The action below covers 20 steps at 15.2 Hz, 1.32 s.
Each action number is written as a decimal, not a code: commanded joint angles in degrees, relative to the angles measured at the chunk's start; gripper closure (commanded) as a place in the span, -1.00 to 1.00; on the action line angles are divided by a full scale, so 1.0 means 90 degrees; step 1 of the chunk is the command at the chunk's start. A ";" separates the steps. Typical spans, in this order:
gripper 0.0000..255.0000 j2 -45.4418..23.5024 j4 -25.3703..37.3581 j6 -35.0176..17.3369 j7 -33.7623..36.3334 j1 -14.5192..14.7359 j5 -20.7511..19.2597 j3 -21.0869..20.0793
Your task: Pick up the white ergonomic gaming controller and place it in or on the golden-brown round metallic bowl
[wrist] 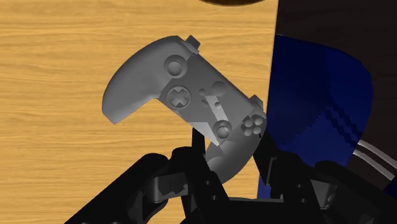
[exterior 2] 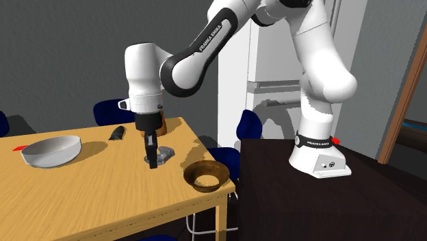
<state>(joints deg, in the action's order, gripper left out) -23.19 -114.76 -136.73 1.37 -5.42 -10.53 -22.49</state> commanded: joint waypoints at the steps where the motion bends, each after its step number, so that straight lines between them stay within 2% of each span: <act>1: 1.00 0.0405 -0.0603 -0.0221 -0.0037 -0.0104 0.0131 -0.0088; 7: 1.00 0.1751 -0.2433 -0.0828 -0.0427 -0.0409 0.0825 -0.0386; 9: 1.00 0.2221 -0.3000 -0.0974 -0.0642 -0.0458 0.1166 -0.0476; 10: 1.00 0.2679 -0.3517 -0.1079 -0.0882 -0.0467 0.1540 -0.0551; 20: 1.00 0.1698 -0.3577 -0.2017 -0.0262 -0.0388 0.0653 -0.0344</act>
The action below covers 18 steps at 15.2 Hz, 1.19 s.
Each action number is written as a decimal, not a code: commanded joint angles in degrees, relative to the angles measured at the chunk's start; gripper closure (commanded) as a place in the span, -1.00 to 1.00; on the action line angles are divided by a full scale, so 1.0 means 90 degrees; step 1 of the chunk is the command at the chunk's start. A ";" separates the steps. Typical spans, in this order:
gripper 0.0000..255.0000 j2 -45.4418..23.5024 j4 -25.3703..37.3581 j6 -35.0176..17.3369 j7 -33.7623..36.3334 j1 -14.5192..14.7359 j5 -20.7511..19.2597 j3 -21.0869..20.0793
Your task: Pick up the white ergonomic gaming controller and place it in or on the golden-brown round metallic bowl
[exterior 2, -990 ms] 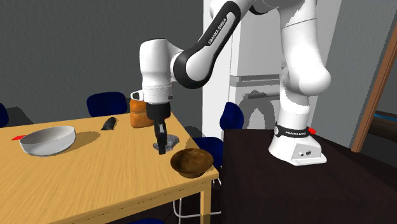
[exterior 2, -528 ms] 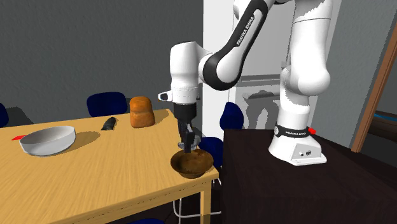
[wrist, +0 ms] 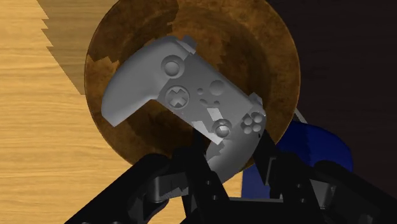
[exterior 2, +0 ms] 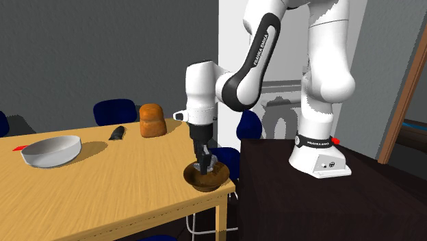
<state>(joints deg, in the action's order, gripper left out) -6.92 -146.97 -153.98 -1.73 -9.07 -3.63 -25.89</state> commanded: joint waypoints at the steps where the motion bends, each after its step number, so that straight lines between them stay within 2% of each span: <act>1: 1.00 -0.0213 0.0007 -0.0187 0.0158 0.0039 -0.0221 0.0075; 4: 1.00 -0.0523 0.0032 -0.0442 0.0392 0.0134 -0.0553 0.0233; 12: 1.00 -0.0542 0.0034 -0.0458 0.0404 0.0147 -0.0570 0.0249; 13: -1.00 -0.0542 0.0034 -0.0458 0.0404 0.0147 -0.0570 0.0249; 18: -1.00 -0.0542 0.0034 -0.0458 0.0404 0.0147 -0.0570 0.0249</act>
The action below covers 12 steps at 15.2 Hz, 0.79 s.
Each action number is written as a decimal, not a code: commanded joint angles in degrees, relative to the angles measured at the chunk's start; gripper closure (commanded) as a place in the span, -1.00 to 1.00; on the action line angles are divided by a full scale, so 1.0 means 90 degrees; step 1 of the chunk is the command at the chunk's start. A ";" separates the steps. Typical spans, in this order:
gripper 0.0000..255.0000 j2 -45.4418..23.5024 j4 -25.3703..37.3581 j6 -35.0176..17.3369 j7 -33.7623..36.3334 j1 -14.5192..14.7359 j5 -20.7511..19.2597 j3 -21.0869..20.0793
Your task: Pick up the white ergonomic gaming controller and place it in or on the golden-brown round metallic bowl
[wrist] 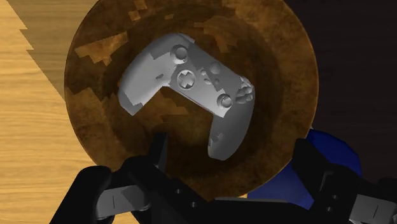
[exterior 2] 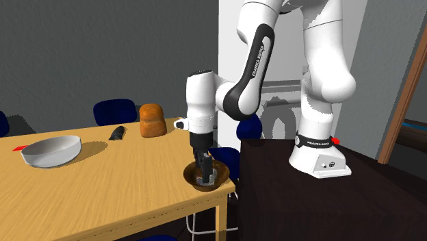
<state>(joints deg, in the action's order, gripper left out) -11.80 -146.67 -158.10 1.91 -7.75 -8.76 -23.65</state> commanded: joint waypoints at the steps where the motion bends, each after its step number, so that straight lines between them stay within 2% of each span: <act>1: -1.00 0.0260 -0.0027 0.0210 -0.0196 -0.0105 0.0271 -0.0153; 4: -1.00 0.0977 -0.0038 0.0838 -0.0706 -0.0273 0.0981 -0.0426; 12: -1.00 0.0977 -0.0038 0.0838 -0.0708 -0.0251 0.0984 -0.0404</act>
